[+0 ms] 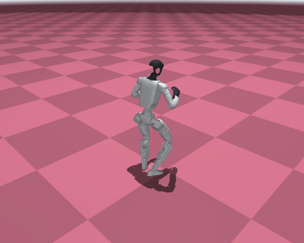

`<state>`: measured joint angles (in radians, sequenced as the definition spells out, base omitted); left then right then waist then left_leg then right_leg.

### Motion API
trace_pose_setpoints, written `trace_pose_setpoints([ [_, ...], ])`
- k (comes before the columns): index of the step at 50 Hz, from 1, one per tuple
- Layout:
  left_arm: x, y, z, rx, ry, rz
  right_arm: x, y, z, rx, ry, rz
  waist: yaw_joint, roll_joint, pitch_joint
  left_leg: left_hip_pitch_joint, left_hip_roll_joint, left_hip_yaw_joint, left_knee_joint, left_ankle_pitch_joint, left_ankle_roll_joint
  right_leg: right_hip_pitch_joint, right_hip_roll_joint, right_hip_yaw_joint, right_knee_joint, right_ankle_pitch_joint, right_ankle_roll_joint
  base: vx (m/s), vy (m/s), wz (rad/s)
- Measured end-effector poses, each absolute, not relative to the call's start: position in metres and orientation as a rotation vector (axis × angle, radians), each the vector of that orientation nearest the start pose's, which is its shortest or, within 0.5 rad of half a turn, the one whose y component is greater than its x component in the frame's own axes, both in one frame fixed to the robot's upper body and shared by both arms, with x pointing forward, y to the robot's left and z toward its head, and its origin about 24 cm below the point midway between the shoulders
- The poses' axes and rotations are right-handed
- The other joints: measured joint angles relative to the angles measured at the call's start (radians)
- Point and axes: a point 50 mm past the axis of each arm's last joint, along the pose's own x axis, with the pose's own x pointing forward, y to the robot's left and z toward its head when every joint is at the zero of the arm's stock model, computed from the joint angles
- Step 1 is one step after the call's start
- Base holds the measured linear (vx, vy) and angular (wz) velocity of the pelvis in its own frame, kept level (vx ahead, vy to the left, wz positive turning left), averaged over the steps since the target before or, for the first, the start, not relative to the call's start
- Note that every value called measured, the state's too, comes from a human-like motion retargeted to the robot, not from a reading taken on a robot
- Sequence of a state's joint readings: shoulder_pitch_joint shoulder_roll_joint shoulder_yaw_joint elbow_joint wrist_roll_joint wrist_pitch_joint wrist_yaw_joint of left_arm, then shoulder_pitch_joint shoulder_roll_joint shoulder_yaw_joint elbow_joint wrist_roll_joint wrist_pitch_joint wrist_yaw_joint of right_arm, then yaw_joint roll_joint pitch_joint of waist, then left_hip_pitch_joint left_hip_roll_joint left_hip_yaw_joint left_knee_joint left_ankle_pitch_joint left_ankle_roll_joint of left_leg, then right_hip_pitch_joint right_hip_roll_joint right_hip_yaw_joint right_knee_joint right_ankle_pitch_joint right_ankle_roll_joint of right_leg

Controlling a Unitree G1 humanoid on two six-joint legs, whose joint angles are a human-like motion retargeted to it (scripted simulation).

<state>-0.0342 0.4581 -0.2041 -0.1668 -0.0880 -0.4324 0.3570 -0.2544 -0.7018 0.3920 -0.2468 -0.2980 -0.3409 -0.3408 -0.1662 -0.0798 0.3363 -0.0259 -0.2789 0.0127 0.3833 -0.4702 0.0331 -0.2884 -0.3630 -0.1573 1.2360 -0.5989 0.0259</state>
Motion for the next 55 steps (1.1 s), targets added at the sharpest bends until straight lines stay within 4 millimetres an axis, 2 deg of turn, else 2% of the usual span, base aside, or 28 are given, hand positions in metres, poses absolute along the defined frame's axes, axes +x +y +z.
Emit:
trace_pose_setpoints([
  [5, 0.254, 0.156, 0.134, 0.093, -0.641, 0.003, 0.249, -0.132, 0.164, -0.652, -0.853, 0.217, -0.032, 0.072, 0.024, 0.094, 0.079, -0.083, 0.004, -0.075, -0.009, -0.038, 0.211, 0.054, -0.407, 0.059, 0.063, 0.42, -0.04, 0.64],
  [7, 0.255, 0.149, 0.134, 0.075, -0.642, -0.024, 0.246, -0.130, 0.160, -0.621, -0.835, 0.222, -0.034, 0.066, 0.026, 0.106, 0.070, -0.104, 0.063, -0.123, 0.001, -0.039, 0.230, 0.081, -0.431, 0.067, 0.076, 0.32, -0.07, 0.60],
  [10, 0.258, 0.138, 0.132, 0.074, -0.636, -0.076, 0.241, -0.130, 0.156, -0.580, -0.820, 0.224, -0.028, 0.085, 0.029, 0.111, 0.087, -0.130, 0.168, -0.209, 0.002, -0.001, 0.268, 0.076, -0.439, 0.065, 0.068, 0.29, -0.10, 0.51],
  [13, 0.258, 0.130, 0.127, 0.122, -0.629, -0.148, 0.235, -0.134, 0.155, -0.559, -0.824, 0.224, -0.022, 0.121, 0.041, 0.100, 0.138, -0.128, 0.308, -0.276, -0.024, 0.052, 0.311, 0.037, -0.447, 0.040, 0.047, 0.23, -0.11, 0.40],
  [15, 0.257, 0.124, 0.124, 0.196, -0.643, -0.213, 0.231, -0.140, 0.161, -0.561, -0.852, 0.221, -0.014, 0.192, 0.058, 0.075, 0.240, -0.120, 0.423, -0.321, -0.062, 0.118, 0.403, -0.008, -0.542, 0.070, 0.031, 0.18, -0.12, 0.29],
  [17, 0.252, 0.125, 0.119, 0.308, -0.648, -0.295, 0.224, -0.145, 0.166, -0.590, -0.885, 0.257, -0.016, 0.208, 0.065, 0.056, 0.292, -0.092, 0.514, -0.327, -0.089, 0.139, 0.429, -0.034, -0.544, 0.061, 0.030, 0.12, -0.11, 0.30],
  [20, 0.240, 0.134, 0.111, 0.541, -0.663, -0.459, 0.210, -0.153, 0.179, -0.673, -0.943, 0.369, -0.019, 0.236, 0.067, 0.026, 0.396, -0.038, 0.629, -0.317, -0.132, 0.181, 0.481, -0.076, -0.602, 0.074, 0.032, 0.09, -0.12, 0.31],
  [25, 0.213, 0.178, 0.102, 0.896, -0.579, -0.782, 0.181, -0.166, 0.197, -0.871, -0.913, 0.656, -0.030, 0.234, 0.061, 0.038, 0.485, 0.038, 0.701, -0.257, -0.179, 0.234, 0.500, -0.133, -0.636, 0.076, 0.041, 0.05, -0.14, 0.28],
  [28, 0.198, 0.205, 0.104, 0.992, -0.472, -0.880, 0.174, -0.175, 0.204, -0.966, -0.835, 0.748, -0.043, 0.218, 0.051, 0.072, 0.484, 0.063, 0.669, -0.224, -0.195, 0.236, 0.472, -0.162, -0.604, 0.053, 0.048, 0.05, -0.14, 0.30],
  [31, 0.192, 0.218, 0.104, 1.022, -0.392, -0.886, 0.175, -0.183, 0.200, -0.986, -0.754, 0.745, -0.056, 0.203, 0.035, 0.100, 0.472, 0.082, 0.609, -0.210, -0.203, 0.230, 0.441, -0.191, -0.582, 0.033, 0.051, 0.08, -0.11, 0.42],
  [35, 0.200, 0.214, 0.095, 0.969, -0.353, -0.757, 0.181, -0.198, 0.179, -0.904, -0.662, 0.561, -0.054, 0.205, 0.025, 0.114, 0.466, 0.107, 0.522, -0.191, -0.211, 0.229, 0.411, -0.228, -0.602, 0.019, 0.049, 0.12, -0.07, 0.58],
  [37, 0.210, 0.205, 0.082, 0.855, -0.328, -0.627, 0.188, -0.210, 0.157, -0.812, -0.576, 0.387, -0.041, 0.219, 0.015, 0.117, 0.466, 0.122, 0.475, -0.183, -0.207, 0.233, 0.401, -0.243, -0.623, 0.016, 0.044, 0.13, -0.03, 0.66],
  [39, 0.219, 0.196, 0.066, 0.700, -0.271, -0.484, 0.198, -0.218, 0.122, -0.684, -0.447, 0.213, -0.030, 0.226, 0.000, 0.127, 0.461, 0.144, 0.417, -0.172, -0.199, 0.240, 0.385, -0.256, -0.638, 0.012, 0.038, 0.13, -0.01, 0.69],
  [42, 0.227, 0.180, 0.037, 0.463, -0.163, -0.325, 0.211, -0.212, 0.061, -0.488, -0.218, 0.063, -0.015, 0.221, -0.021, 0.160, 0.436, 0.189, 0.314, -0.140, -0.180, 0.254, 0.342, -0.275, -0.641, 0.001, 0.025, 0.10, 0.01, 0.71],
  [45, 0.228, 0.158, 0.016, 0.304, -0.080, -0.287, 0.215, -0.188, 0.015, -0.352, -0.031, 0.075, 0.004, 0.208, -0.041, 0.193, 0.398, 0.218, 0.214, -0.102, -0.166, 0.254, 0.291, -0.289, -0.622, -0.014, 0.014, 0.05, 0.03, 0.62],
  [47, 0.224, 0.145, 0.007, 0.253, -0.042, -0.315, 0.214, -0.171, 0.001, -0.301, 0.035, 0.136, 0.018, 0.205, -0.041, 0.202, 0.390, 0.227, 0.202, -0.099, -0.161, 0.251, 0.264, -0.295, -0.587, -0.024, 0.009, 0.00, 0.05, 0.50],
  [50, 0.221, 0.131, -0.001, 0.219, 0.004, -0.394, 0.218, -0.150, -0.010, -0.265, 0.087, 0.259, 0.031, 0.178, -0.051, 0.226, 0.345, 0.234, 0.125, -0.069, -0.145, 0.229, 0.207, -0.295, -0.533, -0.035, 0.002, -0.03, 0.07, 0.42],
  [55, 0.217, 0.118, -0.011, 0.216, 0.084, -0.560, 0.224, -0.129, -0.017, -0.258, 0.141, 0.453, 0.043, 0.106, -0.065, 0.275, 0.239, 0.230, -0.045, -0.001, -0.106, 0.150, 0.085, -0.266, -0.389, -0.046, -0.002, -0.07, 0.09, 0.36],
])
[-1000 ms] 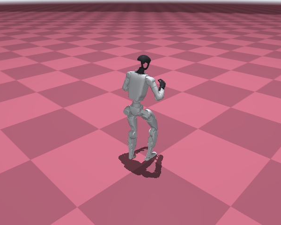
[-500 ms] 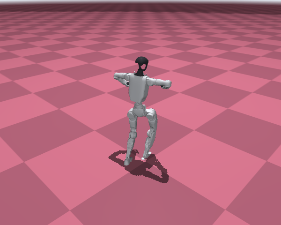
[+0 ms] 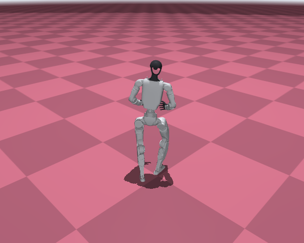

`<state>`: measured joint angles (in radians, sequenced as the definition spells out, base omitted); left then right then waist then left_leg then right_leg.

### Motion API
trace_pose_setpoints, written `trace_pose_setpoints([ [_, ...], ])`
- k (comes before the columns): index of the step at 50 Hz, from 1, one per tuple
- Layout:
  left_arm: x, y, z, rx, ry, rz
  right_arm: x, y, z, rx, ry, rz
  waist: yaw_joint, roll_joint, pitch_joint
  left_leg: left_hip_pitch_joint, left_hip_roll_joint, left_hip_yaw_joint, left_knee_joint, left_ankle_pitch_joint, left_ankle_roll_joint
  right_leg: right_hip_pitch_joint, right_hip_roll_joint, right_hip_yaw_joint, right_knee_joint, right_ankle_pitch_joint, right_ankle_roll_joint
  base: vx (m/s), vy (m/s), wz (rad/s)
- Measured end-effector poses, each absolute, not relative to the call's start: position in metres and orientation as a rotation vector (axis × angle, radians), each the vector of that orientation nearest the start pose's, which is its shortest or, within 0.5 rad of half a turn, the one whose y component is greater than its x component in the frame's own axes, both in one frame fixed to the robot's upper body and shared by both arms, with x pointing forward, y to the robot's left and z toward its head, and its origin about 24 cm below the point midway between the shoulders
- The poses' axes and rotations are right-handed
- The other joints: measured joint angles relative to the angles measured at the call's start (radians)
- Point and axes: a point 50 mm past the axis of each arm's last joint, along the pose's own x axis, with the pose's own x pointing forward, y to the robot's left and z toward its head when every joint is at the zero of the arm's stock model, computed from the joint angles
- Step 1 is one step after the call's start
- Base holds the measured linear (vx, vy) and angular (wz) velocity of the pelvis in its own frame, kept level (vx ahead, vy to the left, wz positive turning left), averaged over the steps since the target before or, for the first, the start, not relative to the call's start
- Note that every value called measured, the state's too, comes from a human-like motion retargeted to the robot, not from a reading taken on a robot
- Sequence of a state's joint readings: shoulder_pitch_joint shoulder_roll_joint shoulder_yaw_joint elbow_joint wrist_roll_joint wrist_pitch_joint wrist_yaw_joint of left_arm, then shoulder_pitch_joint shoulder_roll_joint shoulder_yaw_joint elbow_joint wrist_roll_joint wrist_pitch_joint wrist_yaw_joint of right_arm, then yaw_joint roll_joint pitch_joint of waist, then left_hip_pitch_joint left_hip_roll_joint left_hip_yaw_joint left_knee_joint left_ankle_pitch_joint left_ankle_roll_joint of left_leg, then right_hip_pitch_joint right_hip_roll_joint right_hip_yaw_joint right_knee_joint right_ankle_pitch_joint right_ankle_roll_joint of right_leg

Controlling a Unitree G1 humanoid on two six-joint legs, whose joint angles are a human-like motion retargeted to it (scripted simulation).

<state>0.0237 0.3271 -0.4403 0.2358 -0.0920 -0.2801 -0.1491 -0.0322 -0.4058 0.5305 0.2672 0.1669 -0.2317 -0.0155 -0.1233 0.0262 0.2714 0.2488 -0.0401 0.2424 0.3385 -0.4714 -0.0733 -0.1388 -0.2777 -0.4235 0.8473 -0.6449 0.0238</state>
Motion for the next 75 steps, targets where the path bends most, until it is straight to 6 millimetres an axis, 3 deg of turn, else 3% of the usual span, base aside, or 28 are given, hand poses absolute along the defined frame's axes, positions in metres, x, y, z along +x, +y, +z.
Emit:
trace_pose_setpoints([
  [8, 0.216, 0.117, -0.032, 0.250, 0.238, -0.710, 0.231, -0.126, -0.035, -0.341, 0.267, 0.615, 0.026, -0.094, 0.014, 0.035, -0.110, -0.037, -0.125, 0.059, 0.048, -0.096, -0.145, 0.058, 0.213, 0.013, -0.006, -0.11, 0.09, 0.40],
  [14, 0.214, 0.128, -0.054, 0.276, 0.380, -0.711, 0.232, -0.136, -0.053, -0.431, 0.380, 0.654, 0.045, -0.147, 0.001, 0.046, -0.174, -0.081, -0.228, 0.125, 0.074, -0.125, -0.186, 0.118, 0.290, -0.022, -0.010, -0.10, 0.07, 0.55],
  [20, 0.201, 0.147, -0.085, 0.300, 0.564, -0.658, 0.222, -0.151, -0.078, -0.511, 0.524, 0.662, 0.063, -0.174, -0.025, 0.028, -0.202, -0.117, -0.272, 0.163, 0.092, -0.109, -0.170, 0.157, 0.267, -0.045, -0.007, -0.06, 0.04, 0.61],
  [22, 0.199, 0.154, -0.095, 0.310, 0.627, -0.628, 0.220, -0.156, -0.085, -0.539, 0.569, 0.662, 0.062, -0.149, -0.053, -0.002, -0.175, -0.126, -0.283, 0.168, 0.091, -0.110, -0.118, 0.149, 0.216, -0.042, -0.014, -0.03, 0.02, 0.64],
  [25, 0.184, 0.163, -0.112, 0.313, 0.739, -0.591, 0.208, -0.164, -0.099, -0.560, 0.652, 0.655, 0.072, -0.167, -0.057, -0.014, -0.192, -0.137, -0.258, 0.166, 0.098, -0.086, -0.116, 0.173, 0.185, -0.057, -0.005, -0.04, 0.02, 0.58],
  [27, 0.179, 0.170, -0.121, 0.321, 0.802, -0.563, 0.204, -0.168, -0.105, -0.575, 0.696, 0.653, 0.070, -0.138, -0.080, -0.051, -0.154, -0.142, -0.229, 0.149, 0.095, -0.070, -0.060, 0.155, 0.116, -0.050, -0.016, -0.01, 0.00, 0.58],
  [34, 0.148, 0.185, -0.143, 0.313, 0.994, -0.507, 0.181, -0.180, -0.124, -0.585, 0.836, 0.640, 0.087, -0.146, -0.091, -0.098, -0.149, -0.155, -0.138, 0.115, 0.099, -0.015, -0.047, 0.139, 0.036, -0.066, -0.026, -0.03, -0.01, 0.47],
  [40, 0.143, 0.190, -0.147, 0.306, 1.046, -0.486, 0.171, -0.184, -0.132, -0.584, 0.896, 0.634, 0.097, -0.122, -0.106, -0.153, -0.106, -0.160, -0.057, 0.083, 0.088, 0.022, -0.003, 0.097, -0.039, -0.052, -0.041, -0.02, -0.03, 0.40],
  [53, 0.158, 0.192, -0.142, 0.317, 1.008, -0.475, 0.159, -0.186, -0.138, -0.541, 0.939, 0.602, 0.107, -0.053, -0.146, -0.265, -0.009, -0.187, 0.090, 0.026, 0.057, 0.071, 0.110, 0.033, -0.177, 0.008, -0.072, -0.02, -0.03, 0.35],
  [75, 0.172, 0.179, -0.136, 0.313, 0.922, -0.466, 0.137, -0.193, -0.146, -0.526, 0.988, 0.561, 0.117, 0.039, -0.196, -0.367, 0.087, -0.261, 0.188, -0.021, 0.009, 0.129, 0.238, -0.051, -0.327, 0.088, -0.126, -0.01, -0.02, 0.35],
])
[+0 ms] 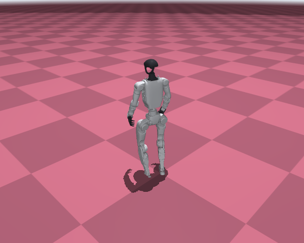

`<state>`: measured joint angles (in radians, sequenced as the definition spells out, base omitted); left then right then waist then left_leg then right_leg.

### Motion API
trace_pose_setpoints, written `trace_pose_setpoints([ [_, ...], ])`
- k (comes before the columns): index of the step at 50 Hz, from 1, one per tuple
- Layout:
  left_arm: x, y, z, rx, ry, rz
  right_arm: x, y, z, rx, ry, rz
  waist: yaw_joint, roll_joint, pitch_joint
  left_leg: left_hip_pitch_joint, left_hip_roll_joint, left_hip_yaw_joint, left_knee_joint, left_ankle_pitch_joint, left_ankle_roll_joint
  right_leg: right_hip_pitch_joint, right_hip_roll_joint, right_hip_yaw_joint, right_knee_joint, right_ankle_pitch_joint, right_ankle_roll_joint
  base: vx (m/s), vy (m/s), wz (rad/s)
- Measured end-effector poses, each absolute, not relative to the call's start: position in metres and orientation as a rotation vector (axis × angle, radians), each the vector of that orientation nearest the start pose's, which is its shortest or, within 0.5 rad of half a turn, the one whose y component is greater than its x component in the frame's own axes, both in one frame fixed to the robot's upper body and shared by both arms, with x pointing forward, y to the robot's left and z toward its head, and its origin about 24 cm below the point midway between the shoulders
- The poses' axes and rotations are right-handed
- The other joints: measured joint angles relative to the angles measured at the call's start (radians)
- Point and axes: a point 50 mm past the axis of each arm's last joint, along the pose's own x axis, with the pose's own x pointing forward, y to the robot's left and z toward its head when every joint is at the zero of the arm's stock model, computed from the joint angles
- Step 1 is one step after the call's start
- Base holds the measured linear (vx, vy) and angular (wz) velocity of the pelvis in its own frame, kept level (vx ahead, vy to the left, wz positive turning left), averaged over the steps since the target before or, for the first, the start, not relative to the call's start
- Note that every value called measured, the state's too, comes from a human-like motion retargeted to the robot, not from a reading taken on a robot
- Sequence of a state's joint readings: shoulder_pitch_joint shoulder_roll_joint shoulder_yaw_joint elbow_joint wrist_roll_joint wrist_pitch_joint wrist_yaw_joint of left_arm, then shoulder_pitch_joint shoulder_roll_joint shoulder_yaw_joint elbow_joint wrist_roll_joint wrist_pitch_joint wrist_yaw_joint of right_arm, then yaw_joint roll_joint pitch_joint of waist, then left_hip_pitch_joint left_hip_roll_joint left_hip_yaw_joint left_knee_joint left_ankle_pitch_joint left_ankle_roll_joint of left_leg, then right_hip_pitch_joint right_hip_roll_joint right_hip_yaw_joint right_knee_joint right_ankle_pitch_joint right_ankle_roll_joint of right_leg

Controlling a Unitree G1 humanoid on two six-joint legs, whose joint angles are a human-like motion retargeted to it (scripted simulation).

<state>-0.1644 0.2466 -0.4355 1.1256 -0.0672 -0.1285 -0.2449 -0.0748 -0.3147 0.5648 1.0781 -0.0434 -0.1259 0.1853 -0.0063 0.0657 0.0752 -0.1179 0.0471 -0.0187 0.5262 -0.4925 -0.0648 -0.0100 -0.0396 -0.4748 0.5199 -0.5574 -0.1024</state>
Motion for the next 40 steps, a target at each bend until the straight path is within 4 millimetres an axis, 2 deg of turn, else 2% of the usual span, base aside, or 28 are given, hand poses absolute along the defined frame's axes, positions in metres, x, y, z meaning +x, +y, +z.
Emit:
trace_pose_setpoints([
  [22, 0.192, 0.159, -0.127, 0.235, 0.855, -0.485, 0.102, -0.204, -0.156, -0.495, 1.108, 0.568, 0.004, 0.055, -0.035, -0.056, 0.026, -0.071, 0.059, -0.038, -0.021, 0.043, 0.050, -0.069, -0.042, 0.033, -0.037, 0.00, 0.01, 0.37],
  [40, 0.201, 0.139, -0.123, 0.182, 0.831, -0.518, 0.070, -0.214, -0.163, -0.475, 1.241, 0.585, 0.007, 0.066, -0.075, -0.069, 0.003, -0.122, 0.008, -0.025, -0.036, 0.044, 0.049, -0.109, -0.040, 0.043, -0.065, 0.02, 0.02, 0.33],
])
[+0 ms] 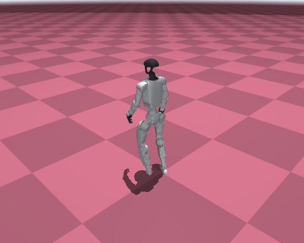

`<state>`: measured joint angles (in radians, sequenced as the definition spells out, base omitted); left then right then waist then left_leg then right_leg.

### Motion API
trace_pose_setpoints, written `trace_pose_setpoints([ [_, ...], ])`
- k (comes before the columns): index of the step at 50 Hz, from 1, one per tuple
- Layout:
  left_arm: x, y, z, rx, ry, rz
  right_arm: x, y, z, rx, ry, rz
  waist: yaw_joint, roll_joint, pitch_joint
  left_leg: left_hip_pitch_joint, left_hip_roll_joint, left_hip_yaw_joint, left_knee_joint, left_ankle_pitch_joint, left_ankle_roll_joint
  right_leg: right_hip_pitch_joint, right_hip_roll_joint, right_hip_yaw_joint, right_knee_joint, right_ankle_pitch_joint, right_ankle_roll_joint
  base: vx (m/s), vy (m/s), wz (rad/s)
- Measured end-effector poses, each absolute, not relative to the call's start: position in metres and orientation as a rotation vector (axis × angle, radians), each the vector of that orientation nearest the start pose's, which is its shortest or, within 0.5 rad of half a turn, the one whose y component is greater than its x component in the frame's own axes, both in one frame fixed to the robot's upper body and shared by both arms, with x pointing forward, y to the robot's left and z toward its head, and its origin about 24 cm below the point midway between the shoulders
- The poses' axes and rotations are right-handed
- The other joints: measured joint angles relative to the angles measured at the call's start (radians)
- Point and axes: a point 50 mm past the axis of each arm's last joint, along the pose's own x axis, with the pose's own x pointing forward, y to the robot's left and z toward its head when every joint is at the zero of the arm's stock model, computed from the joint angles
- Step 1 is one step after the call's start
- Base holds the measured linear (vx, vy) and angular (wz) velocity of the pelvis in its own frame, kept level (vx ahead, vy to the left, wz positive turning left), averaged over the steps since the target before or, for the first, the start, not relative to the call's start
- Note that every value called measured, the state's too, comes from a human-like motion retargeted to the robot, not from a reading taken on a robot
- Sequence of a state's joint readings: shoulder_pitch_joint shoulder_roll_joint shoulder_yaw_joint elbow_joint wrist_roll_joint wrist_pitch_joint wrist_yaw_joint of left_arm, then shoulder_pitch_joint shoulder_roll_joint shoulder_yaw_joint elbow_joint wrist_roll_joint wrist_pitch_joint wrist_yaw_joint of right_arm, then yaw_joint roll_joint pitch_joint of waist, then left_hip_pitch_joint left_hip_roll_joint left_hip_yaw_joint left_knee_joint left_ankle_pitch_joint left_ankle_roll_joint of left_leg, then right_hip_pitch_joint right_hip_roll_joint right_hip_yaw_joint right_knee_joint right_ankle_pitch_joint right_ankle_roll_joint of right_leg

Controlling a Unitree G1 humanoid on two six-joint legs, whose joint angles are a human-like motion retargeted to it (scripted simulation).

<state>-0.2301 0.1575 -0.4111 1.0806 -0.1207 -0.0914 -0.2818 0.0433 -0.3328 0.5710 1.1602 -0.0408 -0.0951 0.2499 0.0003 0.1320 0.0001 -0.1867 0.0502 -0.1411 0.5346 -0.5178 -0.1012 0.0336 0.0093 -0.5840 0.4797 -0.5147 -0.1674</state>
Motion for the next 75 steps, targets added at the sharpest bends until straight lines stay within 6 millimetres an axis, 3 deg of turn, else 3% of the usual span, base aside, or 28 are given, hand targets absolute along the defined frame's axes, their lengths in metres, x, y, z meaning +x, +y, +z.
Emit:
trace_pose_setpoints([
  [30, 0.207, 0.112, -0.116, 0.054, 0.782, -0.500, 0.030, -0.218, -0.168, -0.389, 1.354, 0.553, 0.013, 0.003, -0.052, -0.033, -0.053, -0.068, -0.082, 0.040, -0.025, -0.046, -0.052, -0.062, 0.077, 0.011, -0.027, 0.02, 0.02, 0.27],
  [38, 0.205, 0.107, -0.117, 0.067, 0.781, -0.506, 0.027, -0.217, -0.167, -0.409, 1.346, 0.568, 0.016, 0.003, -0.074, -0.034, -0.064, -0.080, -0.134, 0.067, -0.039, -0.061, -0.067, -0.078, 0.090, 0.019, -0.032, 0.02, 0.02, 0.26],
  [40, 0.202, 0.107, -0.119, 0.070, 0.787, -0.502, 0.042, -0.216, -0.166, -0.429, 1.295, 0.566, 0.019, 0.003, -0.082, -0.032, -0.067, -0.084, -0.149, 0.074, -0.042, -0.065, -0.071, -0.082, 0.094, 0.021, -0.033, 0.02, 0.02, 0.28],
  [42, 0.186, 0.117, -0.128, 0.080, 0.834, -0.469, 0.104, -0.212, -0.153, -0.493, 1.102, 0.545, 0.025, 0.005, -0.097, -0.031, -0.070, -0.087, -0.166, 0.081, -0.044, -0.069, -0.075, -0.087, 0.099, 0.022, -0.032, 0.02, 0.03, 0.30],
  [43, 0.170, 0.132, -0.137, 0.099, 0.886, -0.428, 0.143, -0.211, -0.140, -0.533, 0.984, 0.521, 0.030, 0.009, -0.100, -0.032, -0.072, -0.089, -0.176, 0.086, -0.045, -0.073, -0.078, -0.090, 0.102, 0.023, -0.031, 0.02, 0.03, 0.31],
  [45, 0.143, 0.166, -0.147, 0.145, 0.959, -0.325, 0.184, -0.212, -0.121, -0.574, 0.855, 0.477, 0.033, 0.016, -0.093, -0.036, -0.074, -0.091, -0.197, 0.095, -0.047, -0.086, -0.084, -0.095, 0.111, 0.023, -0.030, 0.02, 0.03, 0.30],
  [49, 0.165, 0.168, -0.132, 0.130, 0.816, -0.219, 0.224, -0.204, -0.095, -0.587, 0.670, 0.399, 0.019, 0.005, -0.099, -0.045, -0.076, -0.092, -0.242, 0.114, -0.052, -0.126, -0.106, -0.103, 0.159, 0.032, -0.026, 0.04, 0.04, 0.34],
  [53, 0.201, 0.156, -0.104, 0.080, 0.610, -0.127, 0.271, -0.199, -0.049, -0.614, 0.408, 0.293, -0.003, -0.001, -0.100, -0.053, -0.089, -0.094, -0.289, 0.141, -0.061, -0.228, -0.162, -0.076, 0.279, 0.082, 0.000, 0.06, 0.05, 0.57],
  [57, 0.237, 0.138, -0.066, -0.025, 0.396, -0.062, 0.312, -0.192, 0.010, -0.631, 0.142, 0.226, -0.052, -0.053, -0.092, -0.060, -0.207, -0.163, -0.345, 0.211, -0.045, -0.519, -0.097, 0.309, 0.374, -0.107, 0.141, 0.03, -0.01, 1.53],
  [61, 0.251, 0.133, -0.042, -0.136, 0.292, -0.039, 0.336, -0.180, 0.058, -0.580, -0.031, 0.222, -0.068, -0.099, -0.116, -0.097, -0.282, -0.170, -0.327, 0.194, 0.001, -0.618, -0.119, 0.409, 0.434, -0.178, 0.156, 0.16, -0.05, 0.55],
  [63, 0.246, 0.135, -0.045, -0.185, 0.312, -0.034, 0.345, -0.172, 0.076, -0.522, -0.079, 0.229, -0.074, -0.117, -0.125, -0.132, -0.308, -0.031, -0.166, 0.069, 0.091, -0.625, -0.148, 0.423, 0.446, -0.199, 0.156, 0.25, -0.01, 0.74],
  [65, 0.235, 0.143, -0.056, -0.215, 0.377, -0.023, 0.354, -0.165, 0.093, -0.432, -0.107, 0.226, -0.108, -0.127, -0.113, -0.215, -0.103, 0.405, 0.249, -0.159, 0.253, -0.595, -0.196, 0.398, 0.469, -0.244, 0.162, 0.29, 0.03, 1.09],
  [67, 0.217, 0.162, -0.076, -0.207, 0.481, 0.020, 0.364, -0.154, 0.107, -0.304, -0.127, 0.215, -0.054, -0.050, -0.075, -0.364, 0.072, 0.395, 0.614, -0.201, 0.269, -0.539, -0.068, 0.387, 0.428, -0.240, 0.140, 0.32, -0.02, -0.86],
  [69, 0.190, 0.181, -0.100, -0.180, 0.614, 0.069, 0.370, -0.148, 0.116, -0.170, -0.128, 0.188, 0.010, 0.033, -0.061, -0.511, 0.193, 0.336, 0.774, -0.191, 0.257, -0.473, 0.058, 0.390, 0.321, -0.194, 0.126, 0.43, 0.00, -1.34],
  [72, 0.128, 0.213, -0.134, -0.108, 0.856, 0.137, 0.370, -0.149, 0.107, 0.025, -0.080, 0.136, 0.056, 0.044, -0.063, -0.664, 0.198, 0.334, 0.654, -0.154, 0.228, -0.383, 0.074, 0.430, 0.233, -0.164, 0.149, 0.60, 0.12, -0.49],
  [75, 0.053, 0.248, -0.152, -0.003, 1.108, 0.182, 0.359, -0.162, 0.078, 0.156, 0.004, 0.068, 0.067, 0.011, -0.090, -0.732, 0.117, 0.374, 0.282, -0.086, 0.167, -0.316, 0.034, 0.452, 0.187, -0.154, 0.195, 0.74, 0.23, 0.38],
])
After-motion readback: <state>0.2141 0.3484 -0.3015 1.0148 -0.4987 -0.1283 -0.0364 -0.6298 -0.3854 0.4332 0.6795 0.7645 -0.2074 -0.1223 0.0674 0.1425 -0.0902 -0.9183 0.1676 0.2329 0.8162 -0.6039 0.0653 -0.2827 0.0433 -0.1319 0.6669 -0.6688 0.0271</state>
